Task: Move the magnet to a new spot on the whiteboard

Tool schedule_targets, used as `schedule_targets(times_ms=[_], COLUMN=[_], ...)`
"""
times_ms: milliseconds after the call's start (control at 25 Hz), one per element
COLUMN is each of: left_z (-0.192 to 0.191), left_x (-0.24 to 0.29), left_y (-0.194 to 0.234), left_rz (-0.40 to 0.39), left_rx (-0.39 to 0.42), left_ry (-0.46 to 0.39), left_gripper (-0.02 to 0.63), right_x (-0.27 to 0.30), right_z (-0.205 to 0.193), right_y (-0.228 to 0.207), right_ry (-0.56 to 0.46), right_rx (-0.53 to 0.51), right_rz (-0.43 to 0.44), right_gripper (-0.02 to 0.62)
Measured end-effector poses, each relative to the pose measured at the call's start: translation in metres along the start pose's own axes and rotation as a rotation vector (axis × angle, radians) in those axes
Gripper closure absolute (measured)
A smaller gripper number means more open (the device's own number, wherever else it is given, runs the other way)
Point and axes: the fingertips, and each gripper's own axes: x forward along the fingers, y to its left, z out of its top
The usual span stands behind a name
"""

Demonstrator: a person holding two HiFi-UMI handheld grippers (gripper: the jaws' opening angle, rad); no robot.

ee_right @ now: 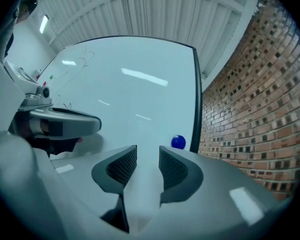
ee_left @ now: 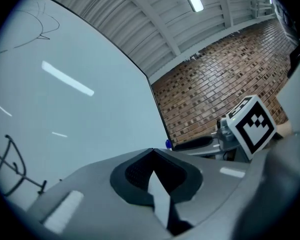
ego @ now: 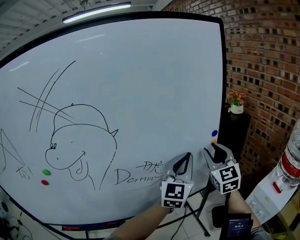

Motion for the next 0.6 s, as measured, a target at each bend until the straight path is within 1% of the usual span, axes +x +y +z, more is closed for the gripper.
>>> schedule_targets(times_ms=[80, 200, 240, 440, 600], left_z=[0.001, 0.002, 0.002, 0.01, 0.017], left_x=[-0.014, -0.04, -0.051, -0.116, -0.174], left_y=[0.012, 0.035, 0.044, 0.095, 0.133], left_rz=[0.03, 0.087, 0.109, 0.214, 0.287], left_rx=[0.001, 0.01, 0.015, 0.042, 0.056], left_ry=[0.012, 0.043, 0.053, 0.085, 0.104], left_gripper=[0.607, 0.609, 0.609, 0.609, 0.609], right_x=[-0.004, -0.007, -0.007, -0.001, 0.002], right_z=[0.018, 0.044, 0.052, 0.086, 0.107], right_y=[0.027, 0.073, 0.091, 0.187, 0.255], right_ry=[-0.027, -0.068, -0.08, -0.132, -0.149], right_rx=[-0.028, -0.05, -0.054, -0.058, -0.051], right_rz=[0.031, 0.094, 0.121, 0.26, 0.34], right_gripper=[0.485, 0.577, 0.589, 0.589, 0.589])
